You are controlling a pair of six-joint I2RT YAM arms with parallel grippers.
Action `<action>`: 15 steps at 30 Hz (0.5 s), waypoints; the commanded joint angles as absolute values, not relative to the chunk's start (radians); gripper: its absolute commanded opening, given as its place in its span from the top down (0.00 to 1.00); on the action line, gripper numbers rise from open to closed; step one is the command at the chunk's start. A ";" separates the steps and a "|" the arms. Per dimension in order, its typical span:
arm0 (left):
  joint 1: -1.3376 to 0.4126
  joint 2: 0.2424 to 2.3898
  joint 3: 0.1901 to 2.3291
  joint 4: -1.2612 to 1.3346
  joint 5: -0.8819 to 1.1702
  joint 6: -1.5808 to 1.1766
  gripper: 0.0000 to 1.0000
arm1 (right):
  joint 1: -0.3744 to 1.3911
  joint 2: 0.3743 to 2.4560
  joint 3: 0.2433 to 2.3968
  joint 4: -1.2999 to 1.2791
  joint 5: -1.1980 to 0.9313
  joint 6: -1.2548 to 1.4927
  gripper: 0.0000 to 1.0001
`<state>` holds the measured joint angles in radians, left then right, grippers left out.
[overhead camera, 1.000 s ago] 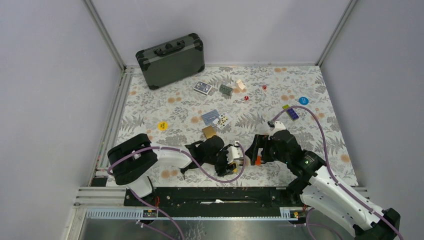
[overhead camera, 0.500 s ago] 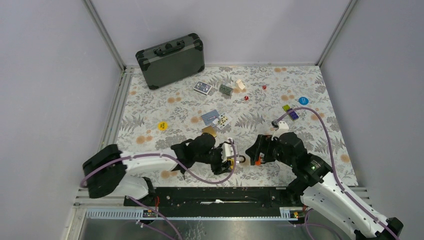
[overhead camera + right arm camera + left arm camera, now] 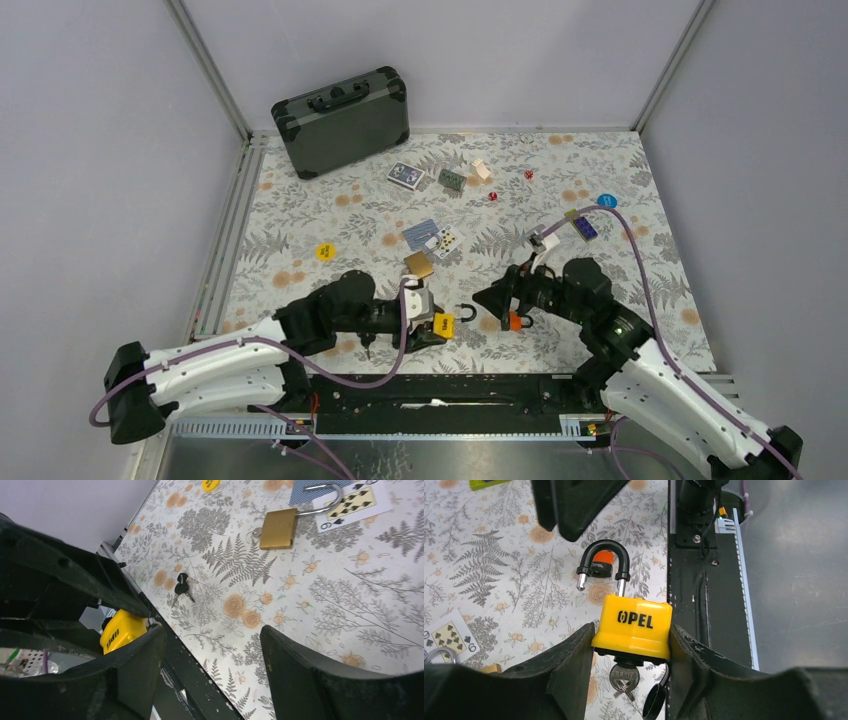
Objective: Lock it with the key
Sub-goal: Pick up the lock from the center of the board.
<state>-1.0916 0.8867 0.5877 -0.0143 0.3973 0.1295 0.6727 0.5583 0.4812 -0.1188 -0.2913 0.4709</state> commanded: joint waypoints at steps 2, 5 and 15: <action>-1.103 0.798 0.559 -0.023 0.423 0.110 1.00 | 0.670 0.711 0.562 -0.010 -0.420 0.472 0.32; -1.104 0.772 0.539 -0.021 0.416 0.096 1.00 | 0.669 0.744 0.546 0.046 -0.474 0.501 0.43; -1.110 0.803 0.507 0.022 0.405 0.063 1.00 | 0.673 0.683 0.446 0.122 -0.548 0.517 0.49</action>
